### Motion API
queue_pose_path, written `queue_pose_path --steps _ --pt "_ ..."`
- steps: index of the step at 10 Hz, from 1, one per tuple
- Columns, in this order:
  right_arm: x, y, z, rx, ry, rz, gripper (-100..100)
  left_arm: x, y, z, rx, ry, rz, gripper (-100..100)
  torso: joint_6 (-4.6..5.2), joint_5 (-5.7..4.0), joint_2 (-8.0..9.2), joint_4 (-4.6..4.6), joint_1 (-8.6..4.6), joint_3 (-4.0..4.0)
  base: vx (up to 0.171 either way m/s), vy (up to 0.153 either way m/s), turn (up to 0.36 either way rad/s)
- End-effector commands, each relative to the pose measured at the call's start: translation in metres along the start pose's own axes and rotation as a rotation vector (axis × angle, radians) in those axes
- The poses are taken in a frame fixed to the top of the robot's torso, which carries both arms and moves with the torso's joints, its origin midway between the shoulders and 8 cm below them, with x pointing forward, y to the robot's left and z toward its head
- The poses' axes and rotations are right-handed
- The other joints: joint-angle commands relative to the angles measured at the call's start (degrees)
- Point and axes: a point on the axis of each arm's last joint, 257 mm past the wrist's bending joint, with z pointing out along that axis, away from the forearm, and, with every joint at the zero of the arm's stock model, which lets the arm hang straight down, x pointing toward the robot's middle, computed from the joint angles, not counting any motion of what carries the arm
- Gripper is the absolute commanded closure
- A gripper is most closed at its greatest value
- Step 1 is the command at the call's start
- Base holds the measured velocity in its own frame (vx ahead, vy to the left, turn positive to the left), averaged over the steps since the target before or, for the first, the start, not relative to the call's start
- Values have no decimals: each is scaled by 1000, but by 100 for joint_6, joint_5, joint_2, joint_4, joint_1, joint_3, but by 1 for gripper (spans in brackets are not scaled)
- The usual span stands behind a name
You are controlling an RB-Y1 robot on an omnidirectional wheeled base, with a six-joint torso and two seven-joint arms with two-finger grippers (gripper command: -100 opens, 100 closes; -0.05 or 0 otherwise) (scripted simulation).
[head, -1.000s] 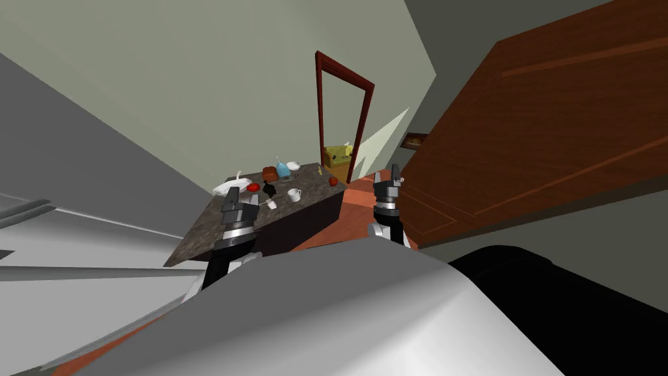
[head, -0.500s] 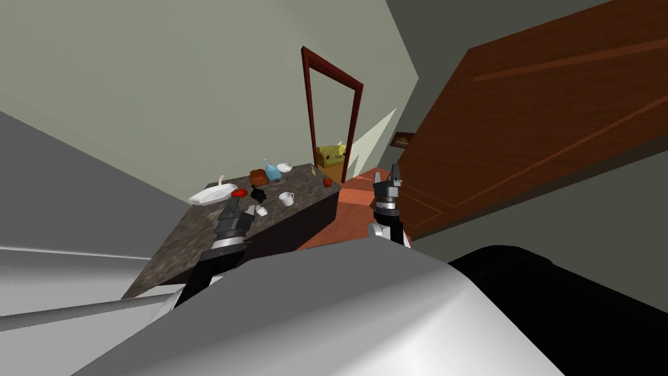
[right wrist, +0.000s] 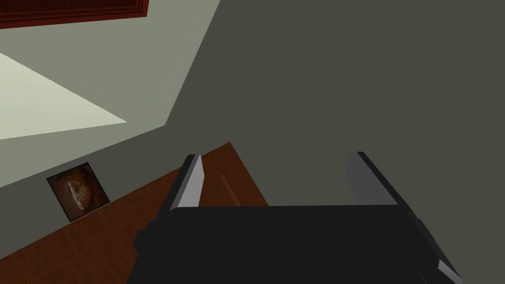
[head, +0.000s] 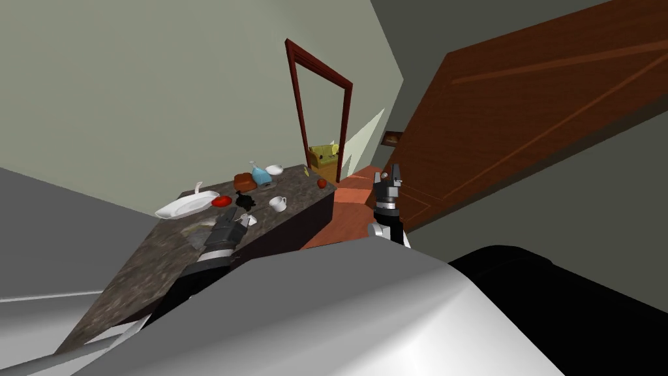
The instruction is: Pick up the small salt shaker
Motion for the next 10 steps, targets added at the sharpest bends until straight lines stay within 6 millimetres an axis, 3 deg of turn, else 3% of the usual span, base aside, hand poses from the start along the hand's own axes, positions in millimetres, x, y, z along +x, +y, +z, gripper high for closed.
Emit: queue_pose_path --steps 1,5,10 --pt "0 0 0 0 0 0 0 -11 17 -11 -80 0 20 -100 0 0 0 0 0 0 35 -3 -188" --pt "0 0 0 0 0 0 0 -26 45 -31 -210 -2 47 -100 -1 0 -5 -1 1 -3 38 -2 -149" --pt "0 0 0 0 0 0 0 -57 92 -77 -449 -1 102 -100 -1 0 -2 0 1 -1 38 1 -180"
